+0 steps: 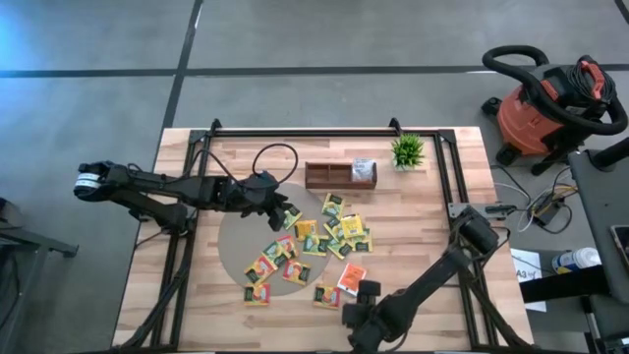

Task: Pick & Place Tea
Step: Put the orange tea sachet into the right compartment of the wooden organizer

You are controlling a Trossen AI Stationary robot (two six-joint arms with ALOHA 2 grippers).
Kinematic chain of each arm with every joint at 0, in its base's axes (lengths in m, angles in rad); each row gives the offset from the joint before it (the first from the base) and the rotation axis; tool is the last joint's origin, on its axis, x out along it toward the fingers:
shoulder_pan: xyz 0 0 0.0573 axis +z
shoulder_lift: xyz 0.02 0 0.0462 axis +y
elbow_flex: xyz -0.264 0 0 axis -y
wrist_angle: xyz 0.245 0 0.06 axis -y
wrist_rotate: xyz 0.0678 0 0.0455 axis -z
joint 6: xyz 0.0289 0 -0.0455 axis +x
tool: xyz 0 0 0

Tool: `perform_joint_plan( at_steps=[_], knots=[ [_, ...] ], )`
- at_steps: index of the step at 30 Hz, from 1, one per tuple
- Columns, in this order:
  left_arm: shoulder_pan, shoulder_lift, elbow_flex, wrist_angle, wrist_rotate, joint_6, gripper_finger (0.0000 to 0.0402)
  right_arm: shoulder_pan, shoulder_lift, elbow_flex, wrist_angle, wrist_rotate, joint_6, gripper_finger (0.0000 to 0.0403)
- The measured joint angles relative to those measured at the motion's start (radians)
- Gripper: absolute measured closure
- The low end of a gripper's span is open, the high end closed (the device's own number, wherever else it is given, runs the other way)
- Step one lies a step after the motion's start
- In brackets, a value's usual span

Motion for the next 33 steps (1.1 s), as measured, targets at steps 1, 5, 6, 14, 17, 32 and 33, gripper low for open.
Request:
perform_joint_plan(
  at_steps=[1,5,6,14,17,32,33],
  knots=[
    [0.000,0.000,0.000,-0.005,0.001,0.000,0.0268,0.000,0.005,0.007,-0.009,-0.011,0.007,0.0156],
    [0.000,-0.001,0.000,-0.023,0.000,0.001,0.0268,0.002,0.010,0.024,-0.066,-0.005,0.067,0.0157],
    [0.000,-0.002,0.000,-0.025,0.001,0.001,0.0268,0.002,0.010,0.026,-0.091,0.006,0.078,0.0157],
    [0.000,-0.002,0.000,-0.026,0.001,0.000,0.0268,0.006,0.009,0.028,-0.213,0.022,0.120,0.0190],
    [0.000,-0.002,0.000,-0.026,0.001,0.000,0.0268,0.006,0.009,0.027,-0.232,0.022,0.141,0.0214],
    [0.000,-0.002,0.000,-0.026,0.000,-0.002,0.0268,-0.010,0.008,0.016,-0.274,0.032,0.264,0.0384],
    [0.000,-0.002,0.000,-0.026,0.000,-0.003,0.0268,-0.014,0.007,0.016,-0.283,0.034,0.272,0.0389]
  ],
)
